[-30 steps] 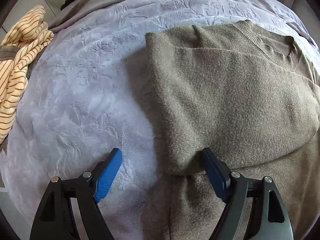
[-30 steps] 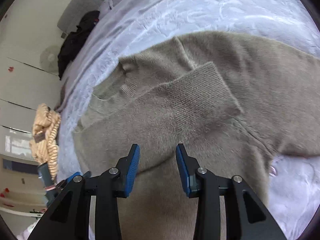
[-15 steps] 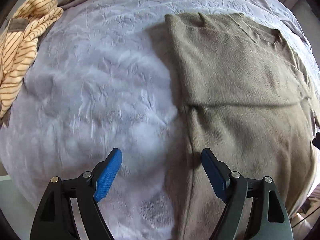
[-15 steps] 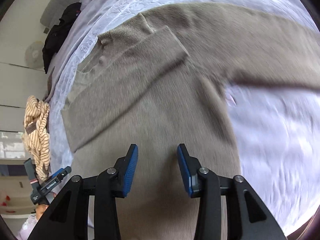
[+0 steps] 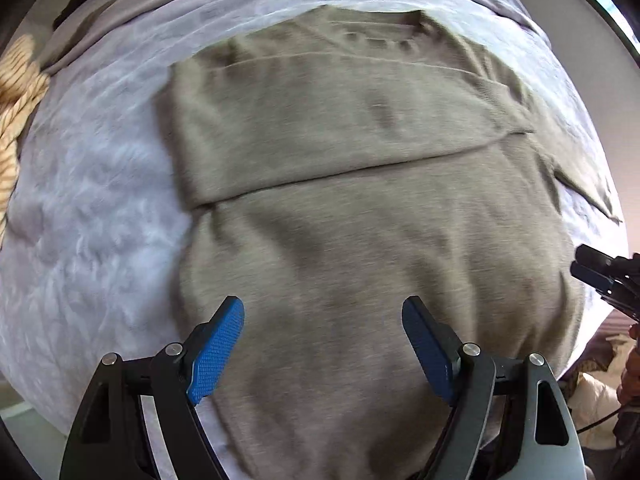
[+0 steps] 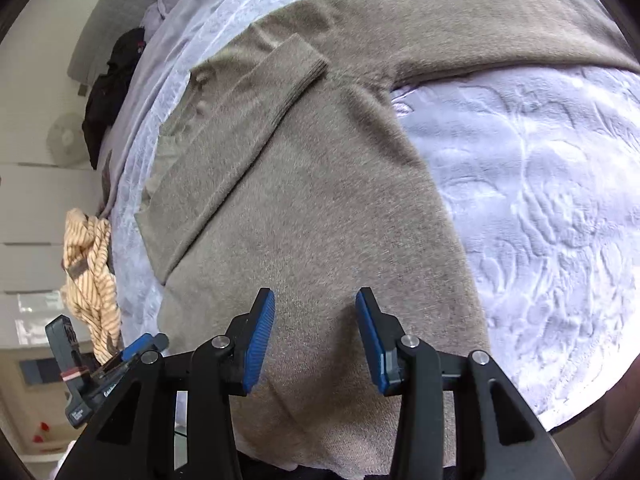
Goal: Fold small clothes
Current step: 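Grasp the other sleeve cuff with the right gripper and lift it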
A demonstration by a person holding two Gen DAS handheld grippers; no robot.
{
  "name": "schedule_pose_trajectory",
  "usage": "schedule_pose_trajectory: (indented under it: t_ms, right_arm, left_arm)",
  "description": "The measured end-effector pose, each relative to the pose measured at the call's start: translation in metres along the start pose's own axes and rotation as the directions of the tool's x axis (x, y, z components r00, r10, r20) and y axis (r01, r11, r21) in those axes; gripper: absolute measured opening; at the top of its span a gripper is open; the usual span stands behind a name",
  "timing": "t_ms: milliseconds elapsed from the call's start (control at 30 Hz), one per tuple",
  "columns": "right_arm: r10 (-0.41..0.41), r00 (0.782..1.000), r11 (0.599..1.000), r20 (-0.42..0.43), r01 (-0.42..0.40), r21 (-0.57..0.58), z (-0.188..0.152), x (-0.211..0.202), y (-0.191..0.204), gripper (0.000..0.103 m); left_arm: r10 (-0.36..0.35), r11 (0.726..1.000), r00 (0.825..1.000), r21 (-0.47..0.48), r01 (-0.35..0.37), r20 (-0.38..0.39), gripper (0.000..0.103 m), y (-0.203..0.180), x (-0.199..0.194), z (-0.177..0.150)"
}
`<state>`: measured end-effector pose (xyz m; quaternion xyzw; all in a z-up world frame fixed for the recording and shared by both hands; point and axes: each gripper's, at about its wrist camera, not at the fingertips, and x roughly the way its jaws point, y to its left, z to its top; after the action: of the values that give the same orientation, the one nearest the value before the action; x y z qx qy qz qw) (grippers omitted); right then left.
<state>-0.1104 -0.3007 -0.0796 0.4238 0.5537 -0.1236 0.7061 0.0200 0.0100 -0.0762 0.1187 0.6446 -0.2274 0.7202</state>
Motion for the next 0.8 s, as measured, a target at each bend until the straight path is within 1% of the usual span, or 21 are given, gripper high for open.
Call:
schedule_pose_trajectory:
  t_ms: [133,233,333,367,633,800]
  right_arm:
    - [0.013,0.999,0.999,0.047,-0.015,0.045,0.005,-0.016,-0.019,0.046]
    - [0.025,0.996,0.996,0.083,-0.031,0.082,0.011,-0.031,-0.039,0.046]
    - [0.03,0.993,0.991,0.118,-0.045,0.128,0.017,-0.044,-0.063,0.049]
    - [0.032,0.992,0.988,0.125,-0.05,0.143,0.02,-0.047,-0.071,0.05]
    - [0.041,0.983,0.969,0.18,-0.083,0.235,0.045,-0.064,-0.127,0.05]
    - [0.045,0.972,0.951,0.23,-0.113,0.288,0.068,-0.072,-0.158,0.05]
  left_arm:
    - [-0.028,0.997,1.0,0.073,0.027,0.005,0.082,-0.039,0.002,0.019]
    - [-0.028,0.994,1.0,0.11,0.028,0.001,0.082,-0.068,0.007,0.032]
    - [-0.034,0.989,0.999,0.143,0.034,-0.002,0.082,-0.088,0.009,0.036]
    - [-0.035,0.988,0.999,0.149,0.036,-0.004,0.082,-0.096,0.011,0.037]
    - [-0.028,0.986,0.999,0.161,0.032,-0.024,0.082,-0.134,0.024,0.052]
    - [-0.014,0.985,1.0,0.175,0.013,0.002,0.082,-0.156,0.028,0.068]
